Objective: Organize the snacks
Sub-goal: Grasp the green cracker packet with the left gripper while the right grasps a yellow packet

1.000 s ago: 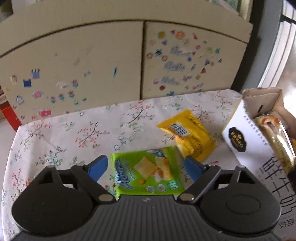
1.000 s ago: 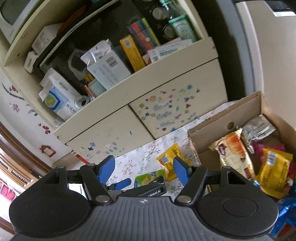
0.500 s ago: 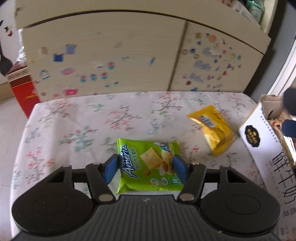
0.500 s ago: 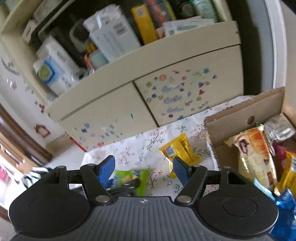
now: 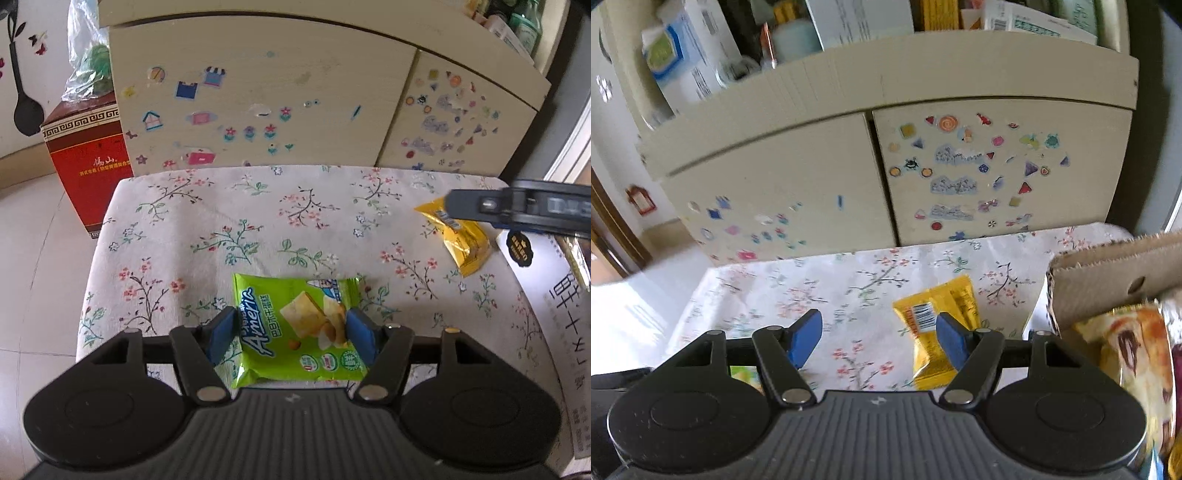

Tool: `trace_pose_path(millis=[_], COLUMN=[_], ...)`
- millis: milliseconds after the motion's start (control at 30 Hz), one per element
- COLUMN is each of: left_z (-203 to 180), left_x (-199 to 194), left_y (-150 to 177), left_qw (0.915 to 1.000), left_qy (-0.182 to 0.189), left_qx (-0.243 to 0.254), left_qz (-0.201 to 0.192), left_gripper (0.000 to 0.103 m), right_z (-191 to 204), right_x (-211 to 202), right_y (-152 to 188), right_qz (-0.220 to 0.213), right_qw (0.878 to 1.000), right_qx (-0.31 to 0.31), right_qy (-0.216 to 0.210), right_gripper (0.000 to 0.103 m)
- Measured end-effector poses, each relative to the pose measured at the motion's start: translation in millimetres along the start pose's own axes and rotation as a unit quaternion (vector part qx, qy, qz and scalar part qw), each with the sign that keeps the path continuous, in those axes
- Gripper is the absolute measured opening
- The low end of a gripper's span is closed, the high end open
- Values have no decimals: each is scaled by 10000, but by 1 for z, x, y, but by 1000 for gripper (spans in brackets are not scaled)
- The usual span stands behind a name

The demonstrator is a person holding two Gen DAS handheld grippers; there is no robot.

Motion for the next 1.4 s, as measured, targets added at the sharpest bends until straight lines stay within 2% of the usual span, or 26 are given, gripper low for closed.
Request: trace_pose_path(millis=[233, 333, 400, 533, 600, 667, 800, 933, 1100, 1233, 1400], left_z=[-5, -7, -10, -15, -18, -20, -20, -20, -20, -20, -20], left_x=[1, 3, 5, 9, 12, 14, 14, 15, 15, 14, 14], left_y=[3, 4, 4, 5, 5, 5, 4, 4, 4, 5, 5], left_qw=[9998, 9997, 9993, 9985, 9979, 9976, 9976, 9977, 9977, 9976, 9976], left_qy=[-56, -60, -125, -214, -259, -293, -283, -289, -305, -299, -295], left_qx=[169, 240, 340, 501, 587, 614, 614, 611, 608, 620, 625], left_qz=[-25, -15, -14, 21, 68, 92, 118, 112, 67, 54, 48], left_gripper=[73, 79, 86, 95, 100, 102, 102, 102, 103, 103, 103], right_z=[-4, -6, -4, 5, 8, 3, -9, -13, -21, -21, -16], right_x=[31, 35, 35, 30, 29, 28, 26, 24, 14, 14, 34], right_y=[1, 1, 2, 6, 6, 5, 4, 2, -5, -9, -3], right_qz=[127, 86, 123, 315, 332, 274, 151, 18, -217, -358, -63], right_qw=[9989, 9987, 9990, 9983, 9975, 9985, 9994, 9996, 9974, 9987, 9995], right_qx=[-101, -170, -225, -436, -456, -285, -6, 40, 239, 191, -117], right_qy=[433, 481, 378, -236, -428, -391, -316, -279, -638, -320, 301], right_gripper=[74, 73, 63, 58, 58, 59, 65, 68, 68, 70, 71])
Point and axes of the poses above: each gripper's, at about its wrist camera, not at the fingertips, and x roughly the way its jaws point, z to its left, y to its underside, the point moved 4 cm from there along x, roughly the way its jaws point, and after that the axes turned 9 degrees about z, right-handed, at the moved point
